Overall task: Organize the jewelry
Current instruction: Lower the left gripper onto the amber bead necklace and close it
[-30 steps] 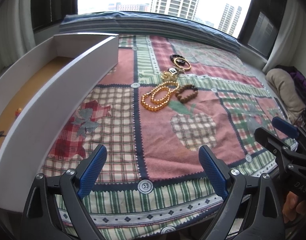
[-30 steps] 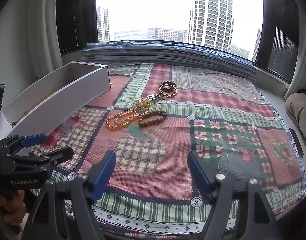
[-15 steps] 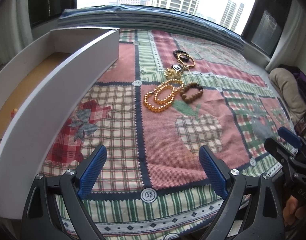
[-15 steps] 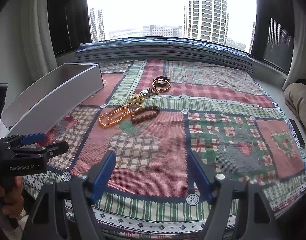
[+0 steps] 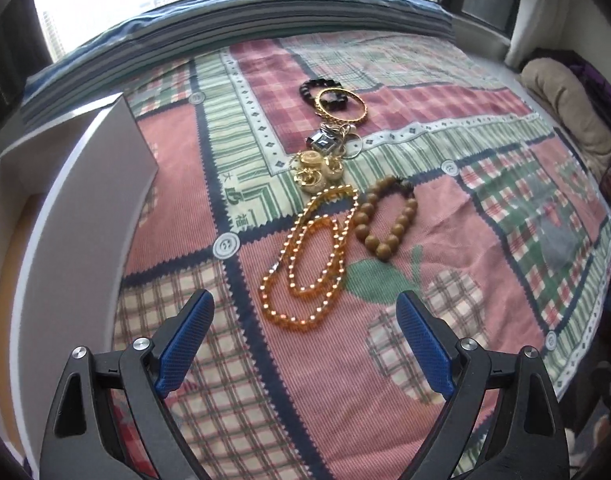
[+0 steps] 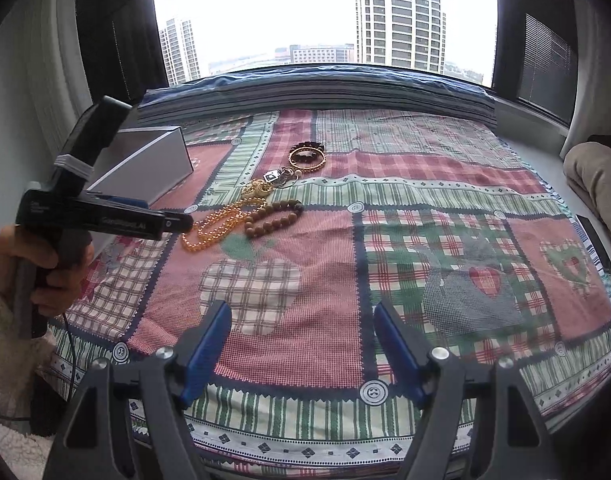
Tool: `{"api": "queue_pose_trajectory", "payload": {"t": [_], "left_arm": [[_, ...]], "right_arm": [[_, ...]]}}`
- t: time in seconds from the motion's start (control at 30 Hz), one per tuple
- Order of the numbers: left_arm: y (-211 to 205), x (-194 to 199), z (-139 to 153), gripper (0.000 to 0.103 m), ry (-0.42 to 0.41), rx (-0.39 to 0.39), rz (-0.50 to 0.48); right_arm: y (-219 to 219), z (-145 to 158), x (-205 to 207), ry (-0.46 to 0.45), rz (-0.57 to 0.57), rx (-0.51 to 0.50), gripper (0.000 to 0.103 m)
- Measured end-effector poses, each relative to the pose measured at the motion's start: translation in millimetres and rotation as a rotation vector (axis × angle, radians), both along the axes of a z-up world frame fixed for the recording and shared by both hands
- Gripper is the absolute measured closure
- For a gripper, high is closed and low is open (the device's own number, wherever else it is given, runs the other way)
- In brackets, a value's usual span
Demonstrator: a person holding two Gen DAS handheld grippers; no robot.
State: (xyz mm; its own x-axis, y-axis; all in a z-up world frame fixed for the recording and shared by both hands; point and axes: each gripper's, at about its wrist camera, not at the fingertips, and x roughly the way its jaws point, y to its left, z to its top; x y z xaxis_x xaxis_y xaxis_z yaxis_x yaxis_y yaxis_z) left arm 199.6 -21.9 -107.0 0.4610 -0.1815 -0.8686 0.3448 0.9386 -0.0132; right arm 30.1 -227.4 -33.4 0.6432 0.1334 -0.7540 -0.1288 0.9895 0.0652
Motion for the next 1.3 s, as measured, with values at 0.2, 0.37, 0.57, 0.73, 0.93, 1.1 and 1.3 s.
{"api": "queue_pose_trajectory", "payload": {"t": [0.2,0.37,0.57,0.73,0.93,1.1,1.3], "left_arm": [[-12.0,33.9,-31.6,0.017,0.056,0.007,-0.036],[-21.0,44.6,-46.6,0.025,0.062,0.039,-0.065],[-27.1,43.7,-44.7,0.041,0.054,0.032,-0.108],[-30.1,42.0,-41.6,0.069,0.066,0.029,-0.127],[-25.9,42.4,-40.1,0.089,0.101,-0.008,-0.086],[-10.5,30.6,-25.7,0.090,0.100,-0.111,-0.014],[11.7,9.3,16.0,0.090,0.060,-0.247,0.037]], "right_arm": [[-7.7,-1.5,-0.1,0.005,-0.012,-0.003,0.028],[-15.6,-6.2,2.8,0.021,-0.033,0.006,0.028],[-20.5,-6.8,4.9,0.022,-0.041,0.013,0.028],[-22.1,-6.5,5.2,0.018,-0.044,0.017,0.028],[-24.9,-5.5,3.1,0.018,-0.050,0.018,0.028],[-27.7,-2.7,0.9,0.011,-0.057,0.018,0.028],[-29.4,-5.7,1.6,0.021,-0.061,0.023,0.028]]}}
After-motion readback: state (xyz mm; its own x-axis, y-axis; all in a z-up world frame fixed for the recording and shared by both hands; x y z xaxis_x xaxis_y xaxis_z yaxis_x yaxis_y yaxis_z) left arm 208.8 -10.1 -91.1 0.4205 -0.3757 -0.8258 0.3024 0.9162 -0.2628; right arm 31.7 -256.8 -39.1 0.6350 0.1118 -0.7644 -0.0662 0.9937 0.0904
